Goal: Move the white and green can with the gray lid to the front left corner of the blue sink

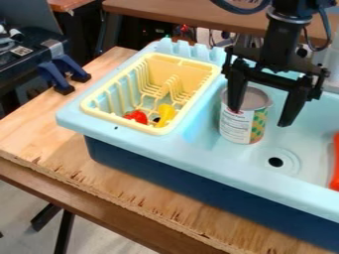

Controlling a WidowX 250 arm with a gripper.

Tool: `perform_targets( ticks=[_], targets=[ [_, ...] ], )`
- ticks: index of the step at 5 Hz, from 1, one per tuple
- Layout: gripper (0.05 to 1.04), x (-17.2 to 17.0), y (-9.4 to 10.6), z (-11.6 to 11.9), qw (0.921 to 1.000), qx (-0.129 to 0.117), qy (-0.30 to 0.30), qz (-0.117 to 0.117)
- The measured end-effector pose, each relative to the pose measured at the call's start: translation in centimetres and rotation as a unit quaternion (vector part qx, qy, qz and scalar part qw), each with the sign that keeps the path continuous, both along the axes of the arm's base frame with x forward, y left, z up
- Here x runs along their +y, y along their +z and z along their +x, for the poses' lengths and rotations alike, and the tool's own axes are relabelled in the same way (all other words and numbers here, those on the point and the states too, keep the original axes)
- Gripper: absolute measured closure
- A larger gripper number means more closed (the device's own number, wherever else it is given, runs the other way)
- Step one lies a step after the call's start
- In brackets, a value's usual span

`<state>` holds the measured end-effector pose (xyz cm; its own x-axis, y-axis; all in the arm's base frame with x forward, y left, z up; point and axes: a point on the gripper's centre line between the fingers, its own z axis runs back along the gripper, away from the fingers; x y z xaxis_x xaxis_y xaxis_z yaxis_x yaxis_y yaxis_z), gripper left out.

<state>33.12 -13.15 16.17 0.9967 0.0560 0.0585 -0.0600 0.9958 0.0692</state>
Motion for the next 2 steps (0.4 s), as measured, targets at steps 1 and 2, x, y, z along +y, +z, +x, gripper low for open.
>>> perform_targets(
  ticks=[1,2],
  targets=[
    [0.083,0.1,-1.5,-0.1,0.9997,0.021,-0.002,0.009],
    [0.083,0.6,-1.2,1.0,0.9979,0.023,-0.06,0.01]
  ],
)
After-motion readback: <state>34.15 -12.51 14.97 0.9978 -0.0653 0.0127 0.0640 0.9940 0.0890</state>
